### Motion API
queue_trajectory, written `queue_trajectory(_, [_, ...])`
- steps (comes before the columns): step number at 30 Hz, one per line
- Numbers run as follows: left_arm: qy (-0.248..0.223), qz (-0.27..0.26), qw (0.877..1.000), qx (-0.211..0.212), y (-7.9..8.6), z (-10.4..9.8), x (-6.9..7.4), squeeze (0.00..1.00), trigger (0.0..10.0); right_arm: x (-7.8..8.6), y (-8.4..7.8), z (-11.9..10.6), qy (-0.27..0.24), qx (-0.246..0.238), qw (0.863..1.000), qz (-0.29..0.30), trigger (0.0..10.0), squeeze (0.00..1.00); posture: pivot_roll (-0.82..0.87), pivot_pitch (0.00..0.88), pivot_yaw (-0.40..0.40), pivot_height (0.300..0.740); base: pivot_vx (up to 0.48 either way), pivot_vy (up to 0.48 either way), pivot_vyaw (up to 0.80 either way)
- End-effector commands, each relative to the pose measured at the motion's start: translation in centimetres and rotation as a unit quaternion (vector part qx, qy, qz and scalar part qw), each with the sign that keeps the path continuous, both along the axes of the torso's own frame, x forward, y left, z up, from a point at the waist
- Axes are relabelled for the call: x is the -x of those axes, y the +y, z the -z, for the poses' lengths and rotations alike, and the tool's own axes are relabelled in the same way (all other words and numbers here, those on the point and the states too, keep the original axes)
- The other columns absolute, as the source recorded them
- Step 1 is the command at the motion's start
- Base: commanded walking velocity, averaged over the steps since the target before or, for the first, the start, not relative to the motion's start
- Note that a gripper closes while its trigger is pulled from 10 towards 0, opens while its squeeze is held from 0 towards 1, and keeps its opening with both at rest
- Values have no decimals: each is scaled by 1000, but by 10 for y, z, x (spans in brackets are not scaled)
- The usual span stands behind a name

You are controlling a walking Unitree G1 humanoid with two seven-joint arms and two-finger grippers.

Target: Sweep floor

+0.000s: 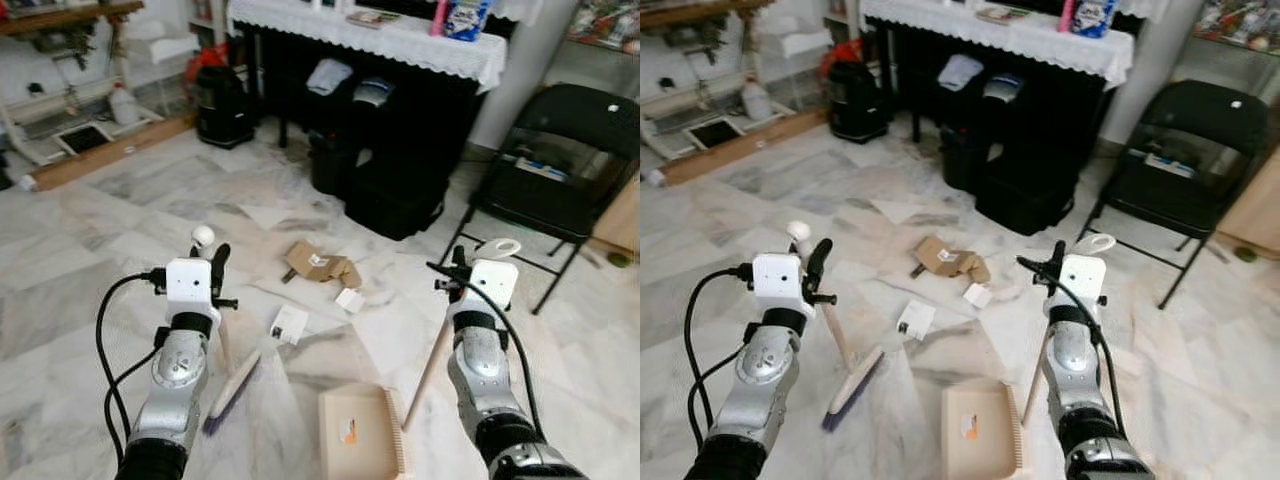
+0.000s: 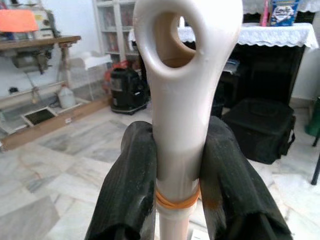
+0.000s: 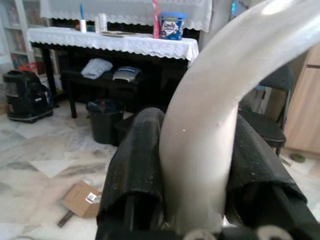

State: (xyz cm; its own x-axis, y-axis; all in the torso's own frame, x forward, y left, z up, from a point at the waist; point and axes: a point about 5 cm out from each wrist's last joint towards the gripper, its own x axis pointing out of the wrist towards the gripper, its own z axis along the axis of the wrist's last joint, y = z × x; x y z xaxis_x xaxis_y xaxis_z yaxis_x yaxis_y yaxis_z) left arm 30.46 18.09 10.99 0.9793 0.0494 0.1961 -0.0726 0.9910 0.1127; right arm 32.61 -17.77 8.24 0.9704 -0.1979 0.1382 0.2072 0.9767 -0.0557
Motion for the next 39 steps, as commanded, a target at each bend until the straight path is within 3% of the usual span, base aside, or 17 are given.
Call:
queue_trajectory(1, [-28, 9, 1000, -9, -4, -12, -3, 0, 10000, -4, -3, -13, -29, 3, 1000, 4, 10000, 0, 83, 0, -22, 740, 0, 304, 0])
queue_trajectory(39, [-32, 6, 999, -6, -4, -13, -3, 0, 10000, -4, -3, -12, -30, -10, 999, 4, 10000, 0, 83, 0, -23, 740, 0, 304, -54])
